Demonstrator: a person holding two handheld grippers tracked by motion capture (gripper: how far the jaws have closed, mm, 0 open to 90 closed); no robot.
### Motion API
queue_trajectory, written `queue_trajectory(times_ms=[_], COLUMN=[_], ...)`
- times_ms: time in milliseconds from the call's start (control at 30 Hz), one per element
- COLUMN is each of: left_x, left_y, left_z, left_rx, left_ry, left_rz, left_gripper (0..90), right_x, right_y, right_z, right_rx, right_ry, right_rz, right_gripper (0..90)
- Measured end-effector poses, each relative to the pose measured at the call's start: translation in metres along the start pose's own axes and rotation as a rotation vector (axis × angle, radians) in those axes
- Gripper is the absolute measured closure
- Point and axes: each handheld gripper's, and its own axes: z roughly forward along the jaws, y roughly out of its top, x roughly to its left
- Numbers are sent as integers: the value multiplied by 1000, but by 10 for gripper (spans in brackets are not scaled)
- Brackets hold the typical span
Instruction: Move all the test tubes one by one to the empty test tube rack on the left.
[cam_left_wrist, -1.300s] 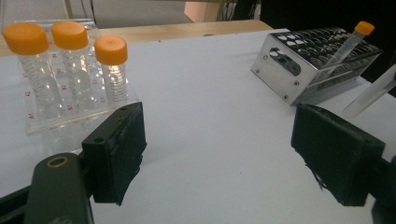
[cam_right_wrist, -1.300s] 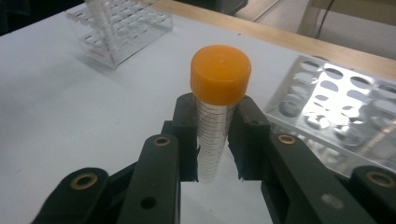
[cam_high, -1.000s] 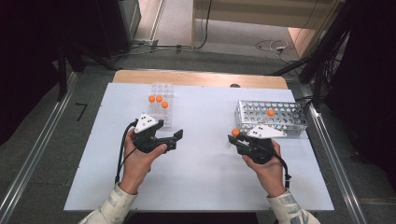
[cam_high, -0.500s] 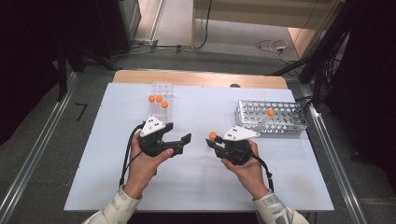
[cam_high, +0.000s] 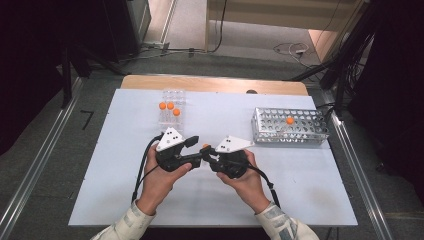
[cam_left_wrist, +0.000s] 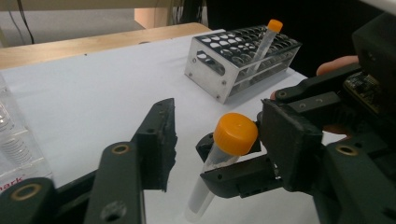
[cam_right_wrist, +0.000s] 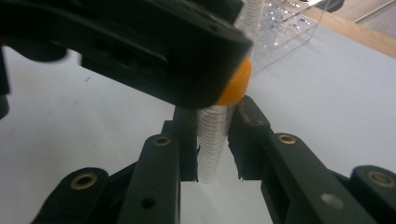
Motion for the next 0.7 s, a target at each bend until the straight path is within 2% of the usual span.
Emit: queue_trajectory(times_ms=[233, 500, 700], left_x=[0, -2, -1], left_y=[-3, -4, -4], left_z=[3, 4, 4], left_rx=[29, 36, 42], left_ry=[12, 12, 13], left_rz=[36, 60, 66], left_gripper=[555, 683, 696], right_x=[5, 4, 4], right_y=[4, 3, 3], right_z=[7, 8, 8], right_rx=[1, 4, 5], right_ry=[17, 14, 17], right_rz=[-10, 0, 0], right_gripper=[715, 715, 709])
